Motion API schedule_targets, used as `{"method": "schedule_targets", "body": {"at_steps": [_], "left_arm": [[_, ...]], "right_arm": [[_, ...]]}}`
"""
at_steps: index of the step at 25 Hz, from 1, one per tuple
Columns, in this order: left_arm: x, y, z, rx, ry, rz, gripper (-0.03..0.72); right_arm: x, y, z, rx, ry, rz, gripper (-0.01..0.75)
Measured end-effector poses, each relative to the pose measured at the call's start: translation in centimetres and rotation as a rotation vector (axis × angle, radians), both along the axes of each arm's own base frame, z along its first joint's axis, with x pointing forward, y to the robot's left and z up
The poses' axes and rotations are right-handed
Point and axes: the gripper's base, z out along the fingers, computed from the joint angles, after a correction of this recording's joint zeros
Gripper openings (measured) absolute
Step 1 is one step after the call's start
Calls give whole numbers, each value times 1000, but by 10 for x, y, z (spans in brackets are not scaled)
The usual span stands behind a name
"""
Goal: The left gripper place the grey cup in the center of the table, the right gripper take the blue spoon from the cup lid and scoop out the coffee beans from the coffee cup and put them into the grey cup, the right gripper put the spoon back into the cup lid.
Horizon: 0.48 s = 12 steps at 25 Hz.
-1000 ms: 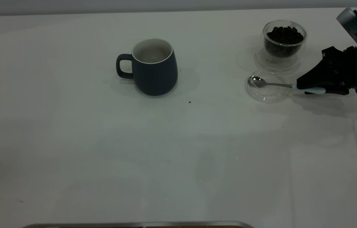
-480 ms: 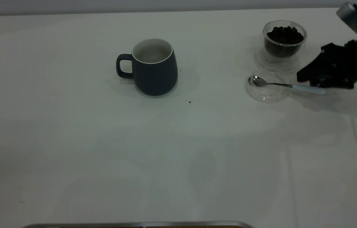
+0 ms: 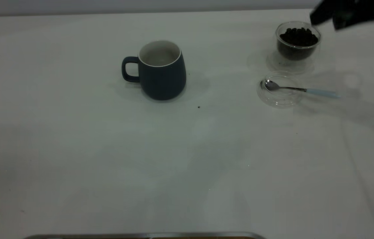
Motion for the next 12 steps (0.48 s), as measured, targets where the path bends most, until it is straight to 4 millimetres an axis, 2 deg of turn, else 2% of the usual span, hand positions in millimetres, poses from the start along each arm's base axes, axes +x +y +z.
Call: {"method": "schedule_targets", "body": {"at_steps": [2, 5, 8, 12], "left_arm": [[0, 0, 0, 0, 0, 0, 555], [0, 0, 0, 0, 0, 0, 555], [0, 0, 0, 0, 0, 0, 555], [0, 0, 0, 1, 0, -1, 555]], "right_arm": [[-33, 12, 44, -57, 10, 31, 581], [-90, 14, 84, -180, 85, 38, 581], [-142, -2, 104, -270, 159, -76, 581], [-210, -19, 111, -301, 166, -175, 581]]}}
